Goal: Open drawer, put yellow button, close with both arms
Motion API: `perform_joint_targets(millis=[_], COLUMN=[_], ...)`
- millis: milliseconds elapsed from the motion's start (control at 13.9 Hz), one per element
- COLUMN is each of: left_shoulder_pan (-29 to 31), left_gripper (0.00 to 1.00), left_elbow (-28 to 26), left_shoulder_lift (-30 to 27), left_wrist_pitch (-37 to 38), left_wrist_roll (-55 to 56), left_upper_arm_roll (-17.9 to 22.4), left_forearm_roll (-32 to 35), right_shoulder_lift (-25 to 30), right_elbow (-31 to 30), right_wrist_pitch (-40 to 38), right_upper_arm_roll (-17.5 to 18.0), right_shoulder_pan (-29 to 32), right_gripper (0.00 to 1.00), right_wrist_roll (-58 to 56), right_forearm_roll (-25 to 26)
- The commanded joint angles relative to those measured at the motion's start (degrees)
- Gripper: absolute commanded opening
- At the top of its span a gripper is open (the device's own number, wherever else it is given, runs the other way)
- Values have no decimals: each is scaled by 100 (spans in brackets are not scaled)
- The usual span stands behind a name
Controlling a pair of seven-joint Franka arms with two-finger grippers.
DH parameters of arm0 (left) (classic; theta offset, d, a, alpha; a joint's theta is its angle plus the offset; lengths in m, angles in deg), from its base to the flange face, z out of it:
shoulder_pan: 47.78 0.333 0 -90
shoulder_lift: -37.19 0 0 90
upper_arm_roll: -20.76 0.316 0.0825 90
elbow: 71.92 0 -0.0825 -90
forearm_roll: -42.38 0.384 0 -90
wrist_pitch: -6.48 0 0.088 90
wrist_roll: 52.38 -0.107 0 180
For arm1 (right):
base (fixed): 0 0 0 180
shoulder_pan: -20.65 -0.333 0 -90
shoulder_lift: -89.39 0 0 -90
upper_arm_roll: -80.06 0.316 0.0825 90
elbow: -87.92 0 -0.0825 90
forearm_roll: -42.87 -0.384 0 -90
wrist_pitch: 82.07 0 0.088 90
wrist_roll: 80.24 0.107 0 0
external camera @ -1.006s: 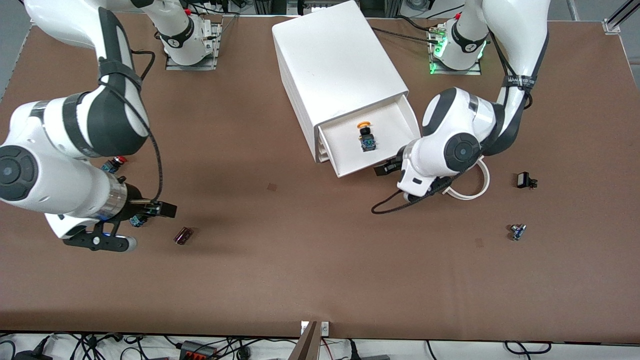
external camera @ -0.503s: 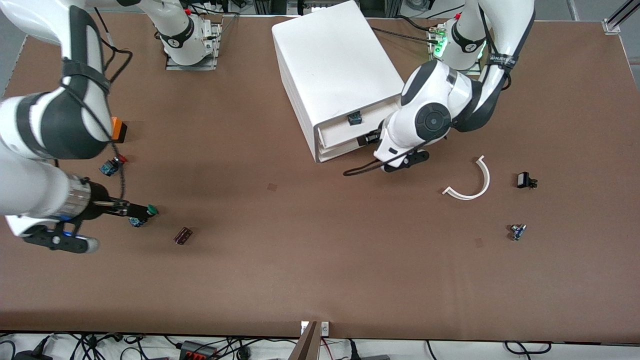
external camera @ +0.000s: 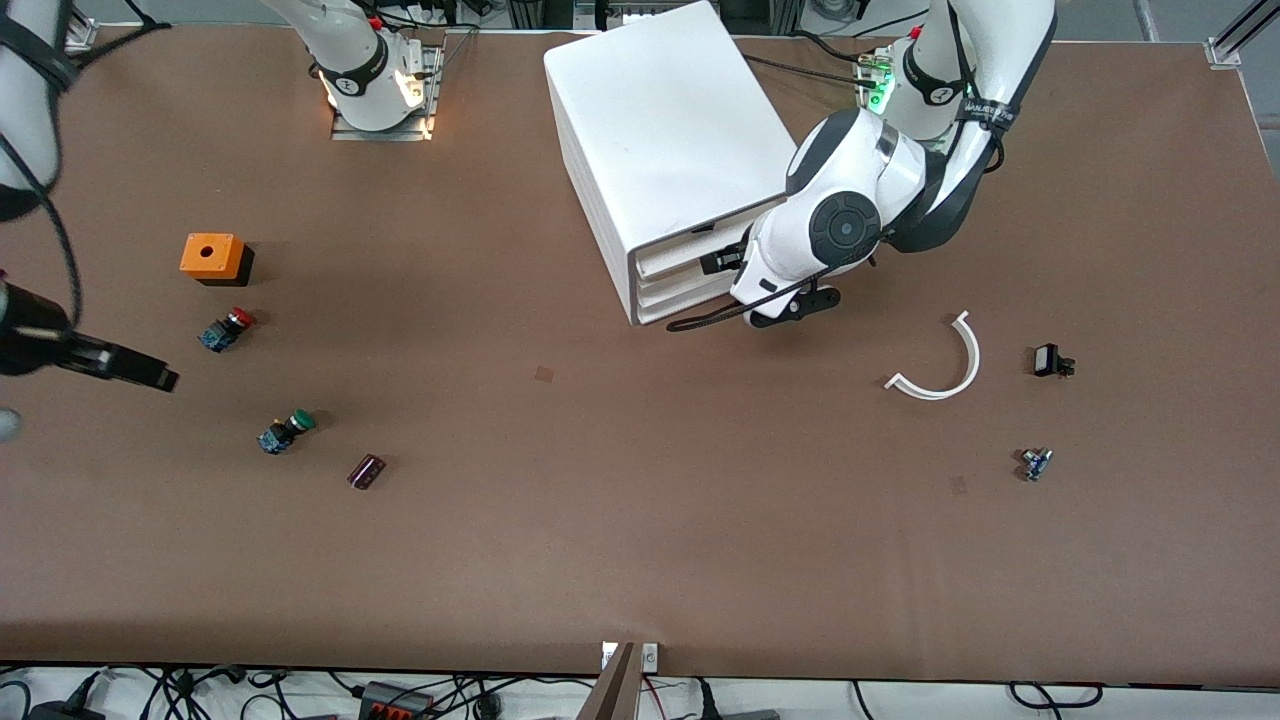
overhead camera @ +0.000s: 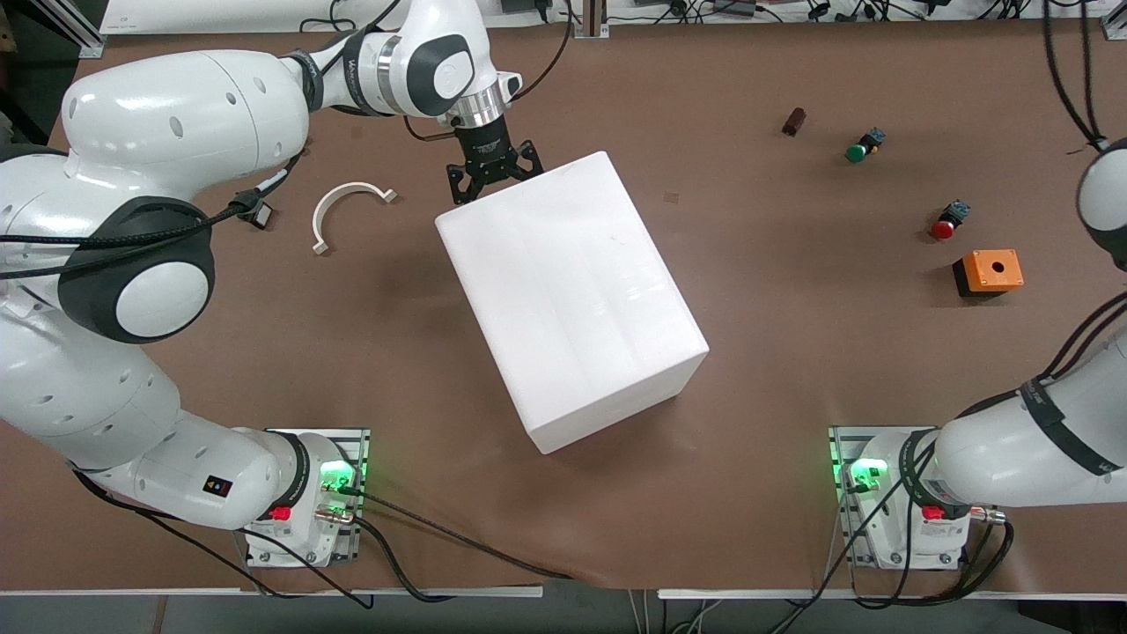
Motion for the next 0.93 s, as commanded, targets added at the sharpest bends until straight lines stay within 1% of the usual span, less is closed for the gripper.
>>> perform_joint_targets(millis=[0,144,215,359,431,575,646,718,862], left_shoulder_pan=[-14,-14,-14,21,47,82,222,397,600], left_gripper=[100,100,100,100,100,100,100,100,100], left_elbow=[-205,-205,-196,-118,-100,110,277,435,725], left_shoulder_lift=[-139,-139,-139,-157,-157,-131,-131,-78,-43], left_wrist_pitch=[-40,-31,4,389,417,443,443,461,461], left_wrist_roll=[-4,-13,-4,-47,-65,-83,-74,-66,-74], left_upper_arm_roll=[-60,-60,-60,-60,-60,36,62,71,54], left_forearm_roll=[-143,-143,-143,-143,-134,-90,-46,137,1091], right_shoulder_lift=[542,586,586,647,709,911,1034,1165,1377], right_elbow=[-611,-611,-594,-637,-699,-1049,-1233,-1444,-1814], right_wrist_pitch=[173,120,76,15,-64,5,58,163,356], right_upper_arm_roll=[254,254,246,245,245,254,254,246,254], right_shoulder_pan=[278,260,260,260,252,252,252,252,243], right_gripper=[100,100,100,100,100,100,100,100,100], right_wrist_roll=[-506,-674,-770,-885,-886,-842,-842,-842,-859], right_forearm_roll=[88,412,458,476,476,467,467,467,510])
